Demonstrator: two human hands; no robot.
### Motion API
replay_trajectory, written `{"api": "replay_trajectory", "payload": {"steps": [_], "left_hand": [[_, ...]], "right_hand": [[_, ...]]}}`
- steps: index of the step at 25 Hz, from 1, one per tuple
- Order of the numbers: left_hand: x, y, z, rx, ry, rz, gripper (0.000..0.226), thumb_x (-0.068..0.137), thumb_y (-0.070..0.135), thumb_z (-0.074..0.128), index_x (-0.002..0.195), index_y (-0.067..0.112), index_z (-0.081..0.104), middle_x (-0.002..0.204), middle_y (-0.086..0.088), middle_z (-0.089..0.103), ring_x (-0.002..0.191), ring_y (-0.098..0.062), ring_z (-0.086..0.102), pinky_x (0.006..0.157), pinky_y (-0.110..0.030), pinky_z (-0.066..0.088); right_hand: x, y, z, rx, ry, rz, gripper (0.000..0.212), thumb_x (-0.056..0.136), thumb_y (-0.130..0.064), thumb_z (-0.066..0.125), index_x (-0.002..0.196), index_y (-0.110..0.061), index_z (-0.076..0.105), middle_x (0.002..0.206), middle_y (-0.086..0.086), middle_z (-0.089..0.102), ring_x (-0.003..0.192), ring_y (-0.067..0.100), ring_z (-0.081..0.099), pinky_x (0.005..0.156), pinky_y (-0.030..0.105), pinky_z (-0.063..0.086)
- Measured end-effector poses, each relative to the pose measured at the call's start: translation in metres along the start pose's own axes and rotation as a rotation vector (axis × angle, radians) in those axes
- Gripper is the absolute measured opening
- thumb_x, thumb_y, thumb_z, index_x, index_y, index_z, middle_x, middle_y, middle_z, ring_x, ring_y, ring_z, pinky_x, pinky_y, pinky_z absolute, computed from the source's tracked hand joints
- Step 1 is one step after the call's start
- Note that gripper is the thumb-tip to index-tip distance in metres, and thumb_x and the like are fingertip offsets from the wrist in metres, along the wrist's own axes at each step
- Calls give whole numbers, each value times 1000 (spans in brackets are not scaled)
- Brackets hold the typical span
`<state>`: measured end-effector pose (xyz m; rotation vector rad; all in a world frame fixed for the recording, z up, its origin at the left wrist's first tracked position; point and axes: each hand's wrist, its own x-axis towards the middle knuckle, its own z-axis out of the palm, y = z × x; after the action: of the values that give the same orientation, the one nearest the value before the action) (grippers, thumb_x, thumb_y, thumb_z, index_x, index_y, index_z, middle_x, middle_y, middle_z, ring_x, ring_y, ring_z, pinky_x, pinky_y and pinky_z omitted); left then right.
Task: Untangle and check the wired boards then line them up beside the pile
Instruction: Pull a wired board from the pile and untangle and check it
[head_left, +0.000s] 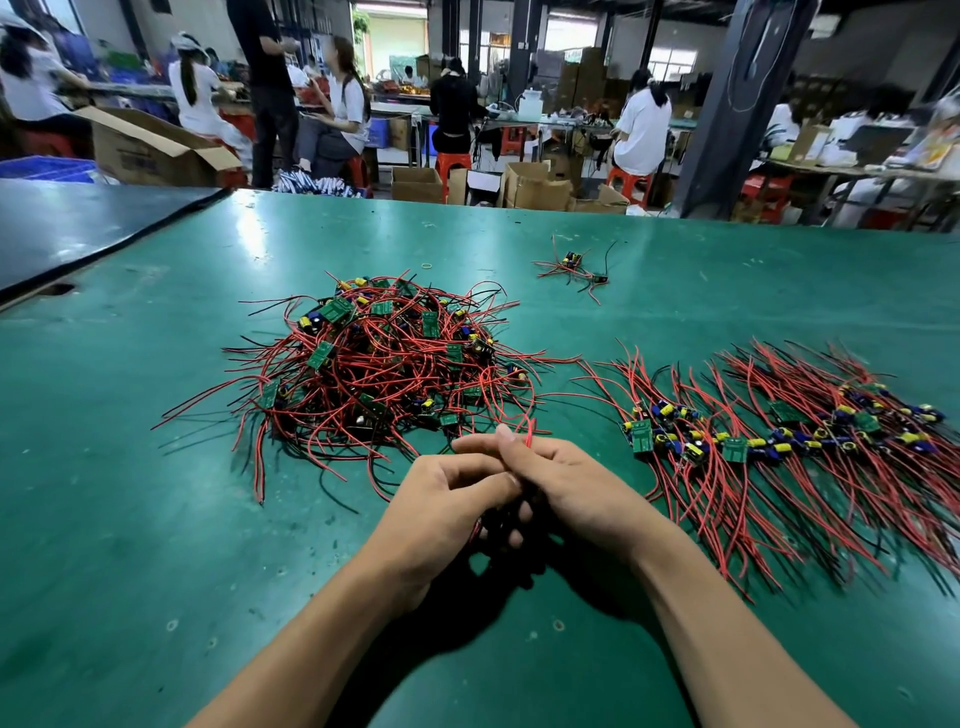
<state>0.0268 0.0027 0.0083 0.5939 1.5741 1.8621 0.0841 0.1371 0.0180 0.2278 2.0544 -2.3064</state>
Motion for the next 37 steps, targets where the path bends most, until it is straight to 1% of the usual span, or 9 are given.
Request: {"api": "replay_trajectory", "payload": {"steps": [3, 7, 10, 14, 18, 21, 28, 32, 37], "left_hand": [[1, 0, 1, -11, -8, -32, 16, 90, 2, 60, 79, -2, 71, 67, -16, 65, 49, -22, 56, 51, -25, 47], [1, 0, 0, -17, -24, -56, 20, 89, 2, 61, 74, 5, 73, 63, -14, 64, 46, -21, 55, 48, -22, 46], [2, 0, 0, -25, -21, -68, 18, 88, 5, 63, 74, 6, 74, 65, -15, 65, 47, -21, 56, 48, -21, 46], [5, -1, -1, -17, -18, -78, 17, 88, 7, 63, 75, 7, 74, 66, -15, 66, 47, -22, 57, 47, -21, 46], [4, -3, 1, 9, -35, -47, 15, 90, 10, 63, 81, 3, 74, 65, -14, 67, 52, -24, 60, 54, -28, 52], [5, -6, 2, 3, 26, 17, 16, 93, 10, 62, 83, 5, 74, 73, -15, 70, 56, -26, 65, 49, -26, 52], [3, -4, 0, 53, 2, 40, 23, 99, 17, 53, 85, 9, 69, 62, -6, 60, 45, -16, 57, 41, -18, 40], [3, -4, -1, 113, -7, 78, 27, 96, 12, 57, 79, -10, 59, 58, -7, 57, 44, -18, 52, 47, -25, 40], [3, -4, 2, 160, 54, 105, 28, 95, 8, 58, 66, 7, 60, 54, -6, 56, 43, -19, 50, 44, -22, 41]], "right_hand": [[1, 2, -12, -143, 54, -52, 44, 95, -51, 52, 116, -19, 73, 71, 14, 65, 56, 19, 60, 52, 23, 48], [4, 5, -21, -340, 213, -130, 43, 92, -52, 53, 109, -20, 75, 67, -13, 68, 66, 10, 60, 70, 27, 45], [7, 6, -23, -387, 315, -221, 35, 97, -43, 55, 103, -15, 77, 61, -22, 66, 61, -7, 58, 63, 11, 41], [8, 8, -21, -350, 401, -284, 38, 97, -40, 57, 93, -9, 78, 55, -18, 63, 54, -5, 56, 57, 7, 40], [9, 8, -8, -85, 309, -90, 56, 92, -61, 53, 91, -10, 77, 56, 3, 64, 45, 16, 57, 45, 23, 47], [10, 10, -2, -8, 209, -43, 58, 90, -66, 55, 99, -14, 78, 87, 34, 68, 67, 33, 57, 56, 29, 45], [6, 8, -4, -61, 50, -23, 42, 95, -46, 62, 109, -7, 70, 61, 6, 56, 48, 17, 57, 46, 22, 44], [1, 3, -3, 29, 13, -9, 29, 96, -36, 63, 110, -14, 75, 71, 14, 66, 50, 22, 63, 48, 25, 51], [5, 6, -9, 1, 95, -71, 31, 95, -37, 62, 109, -13, 76, 81, 15, 71, 59, 19, 67, 57, 28, 55]]}}
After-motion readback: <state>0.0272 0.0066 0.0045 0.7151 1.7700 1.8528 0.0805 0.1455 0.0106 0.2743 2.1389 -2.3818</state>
